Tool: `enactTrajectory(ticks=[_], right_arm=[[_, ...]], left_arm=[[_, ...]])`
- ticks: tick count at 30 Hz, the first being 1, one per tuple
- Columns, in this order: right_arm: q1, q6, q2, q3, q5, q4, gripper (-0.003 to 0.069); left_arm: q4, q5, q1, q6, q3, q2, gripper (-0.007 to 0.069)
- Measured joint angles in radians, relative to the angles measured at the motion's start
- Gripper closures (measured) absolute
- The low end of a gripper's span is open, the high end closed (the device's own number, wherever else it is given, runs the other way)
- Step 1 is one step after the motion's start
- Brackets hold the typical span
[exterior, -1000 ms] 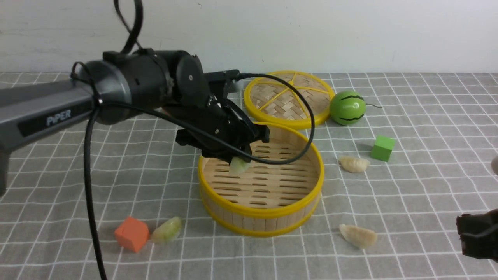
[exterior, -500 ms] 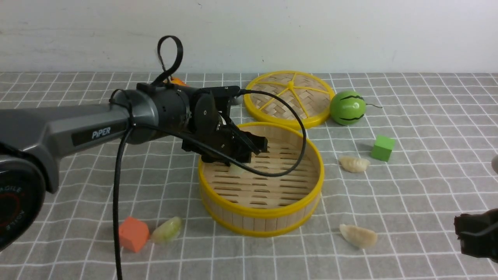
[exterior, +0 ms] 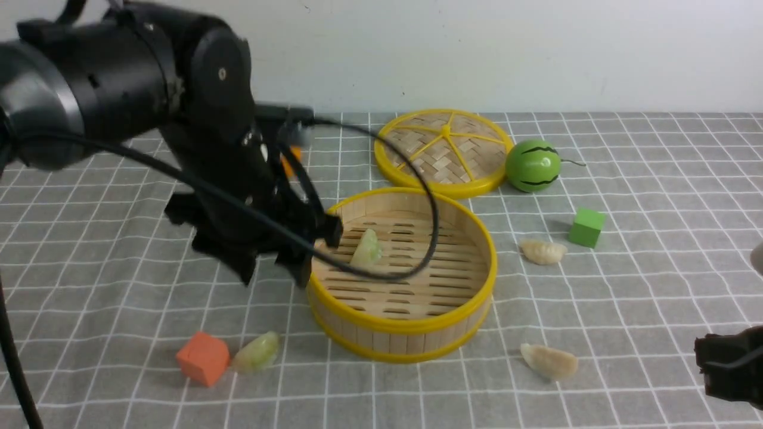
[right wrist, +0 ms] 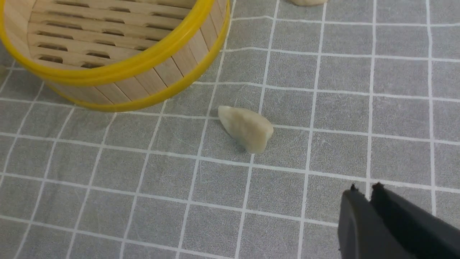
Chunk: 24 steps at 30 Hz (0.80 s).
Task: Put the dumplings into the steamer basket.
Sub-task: Use the left arm to grab a dumpling
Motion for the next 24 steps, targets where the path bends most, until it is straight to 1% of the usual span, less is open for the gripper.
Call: enactTrajectory(ticks=[2,5,8,9,13,14,15,16,18,21,22,24], right_arm=[[0.0,0.0,0.0,0.0,-0.001,0.0,0.0602],[0.0,0.0,0.0,0.001,-0.003,0.01,0.0599],[0.0,0.0,0.0,0.001,-0.003,0.023,0.0598],[0.0,0.0,0.0,0.001,-0.003,0.023,0.0598],[0.0,0.0,0.0,0.001,-0.002,0.025,0.0597],[0.0,0.0,0.0,0.001,-0.002,0.025,0.0597],[0.0,0.0,0.0,0.001,-0.002,0.025,0.0597],[0.0,0.0,0.0,0.001,-0.002,0.025,0.0597],[0.0,0.0,0.0,0.001,-0.002,0.025,0.0597],[0.0,0.0,0.0,0.001,-0.002,0.027,0.0597],[0.0,0.0,0.0,0.001,-0.002,0.027,0.0596],[0.0,0.0,0.0,0.001,-0.002,0.027,0.0594]], left_arm=[[0.013,-0.046,0.0,0.019,0.074,0.012,0.0157],[0.06,-0.181,0.0,0.033,0.155,0.039,0.0158],[0.084,-0.26,0.0,0.035,0.177,0.075,0.0163],[0.086,-0.263,0.0,0.036,0.177,0.075,0.0165],[0.152,-0.316,0.0,0.038,0.18,0.151,0.0237],[0.168,-0.319,0.0,0.038,0.18,0.169,0.027],[0.171,-0.319,0.0,0.038,0.18,0.176,0.0278],[0.181,-0.317,0.0,0.038,0.179,0.19,0.0348],[0.181,-0.3,-0.001,0.037,0.173,0.192,0.0435],[0.17,-0.214,-0.001,0.037,0.158,0.186,0.0435],[0.158,-0.172,-0.001,0.037,0.148,0.172,0.0434],[0.116,-0.147,0.0,0.037,0.111,0.118,0.0434]])
